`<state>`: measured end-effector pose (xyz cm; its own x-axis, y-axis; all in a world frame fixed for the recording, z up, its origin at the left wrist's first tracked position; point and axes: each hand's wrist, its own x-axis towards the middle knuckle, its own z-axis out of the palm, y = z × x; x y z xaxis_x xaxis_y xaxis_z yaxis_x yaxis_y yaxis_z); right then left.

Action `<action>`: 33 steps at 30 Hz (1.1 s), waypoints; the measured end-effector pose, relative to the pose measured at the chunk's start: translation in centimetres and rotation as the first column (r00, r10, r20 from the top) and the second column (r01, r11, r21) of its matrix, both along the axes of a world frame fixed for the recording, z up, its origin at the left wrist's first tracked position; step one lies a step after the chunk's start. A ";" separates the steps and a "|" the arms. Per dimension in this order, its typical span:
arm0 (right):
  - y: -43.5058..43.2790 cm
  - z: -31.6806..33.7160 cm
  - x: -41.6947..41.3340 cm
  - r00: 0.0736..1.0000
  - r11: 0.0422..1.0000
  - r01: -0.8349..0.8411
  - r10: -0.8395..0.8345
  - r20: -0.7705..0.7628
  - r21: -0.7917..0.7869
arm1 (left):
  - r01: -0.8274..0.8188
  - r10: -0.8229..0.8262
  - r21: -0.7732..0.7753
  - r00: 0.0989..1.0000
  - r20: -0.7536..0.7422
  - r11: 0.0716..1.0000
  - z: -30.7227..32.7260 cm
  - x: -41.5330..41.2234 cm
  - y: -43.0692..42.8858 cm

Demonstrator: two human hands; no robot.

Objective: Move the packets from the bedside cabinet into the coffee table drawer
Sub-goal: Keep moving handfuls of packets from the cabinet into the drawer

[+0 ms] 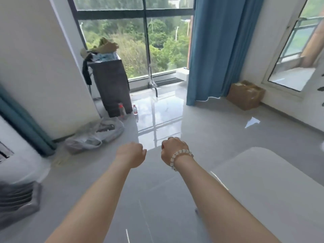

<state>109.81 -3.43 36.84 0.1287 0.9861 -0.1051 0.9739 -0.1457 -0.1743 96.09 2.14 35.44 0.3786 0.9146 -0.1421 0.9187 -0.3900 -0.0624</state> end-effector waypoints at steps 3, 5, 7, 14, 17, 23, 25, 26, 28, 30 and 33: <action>3.7 0.5 -5.6 0.993 0.993 -0.115 0.116 0.010 -0.022 | -0.110 0.110 0.001 0.994 -0.021 0.994 1.1 -6.0 1.9; 6.0 0.4 -9.9 0.979 0.979 -0.202 0.203 0.029 -0.027 | -0.192 0.192 0.005 0.981 -0.014 0.981 1.5 -10.2 3.0; 8.2 0.4 -14.5 0.956 0.957 -0.290 0.291 0.043 -0.023 | -0.285 0.285 0.011 0.958 0.006 0.958 1.7 -14.6 4.0; 13.7 0.5 -30.1 0.838 0.839 -0.544 0.542 0.058 0.011 | -0.514 0.512 0.037 0.858 0.047 0.857 0.9 -29.4 6.0; 15.0 0.3 -36.0 0.766 0.767 -0.642 0.641 0.051 0.001 | -0.602 0.598 0.052 0.799 0.064 0.797 0.6 -35.0 5.7; 16.6 -0.3 -44.8 0.607 0.609 -0.792 0.792 0.057 -0.029 | -0.770 0.766 0.051 0.639 0.072 0.637 -1.0 -43.5 4.3; 17.4 -0.6 -47.7 0.559 0.563 -0.825 0.826 0.067 -0.047 | -0.806 0.804 0.038 0.591 0.062 0.590 -1.5 -46.0 3.9; 17.8 -0.7 -49.1 0.531 0.535 -0.843 0.844 0.076 -0.057 | -0.824 0.822 0.029 0.567 0.057 0.566 -1.8 -47.2 3.8; 18.7 -1.1 -52.0 0.471 0.476 -0.876 0.879 0.079 -0.075 | -0.857 0.855 0.011 0.515 0.052 0.516 -2.3 -49.4 3.6; 19.7 -1.5 -54.7 0.416 0.422 -0.903 0.906 0.073 -0.083 | -0.886 0.885 0.002 0.463 0.050 0.463 -2.7 -51.5 3.7; 21.4 -2.1 -58.7 0.332 0.337 -0.937 0.941 0.072 -0.089 | -0.922 0.921 -0.003 0.387 0.049 0.388 -3.4 -54.5 4.2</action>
<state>51.08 17.98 34.72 -0.8700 0.4578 -0.1828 0.4785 0.8735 -0.0899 41.63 6.35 32.05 -0.6935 0.7093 -0.1264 0.7163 0.6976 -0.0161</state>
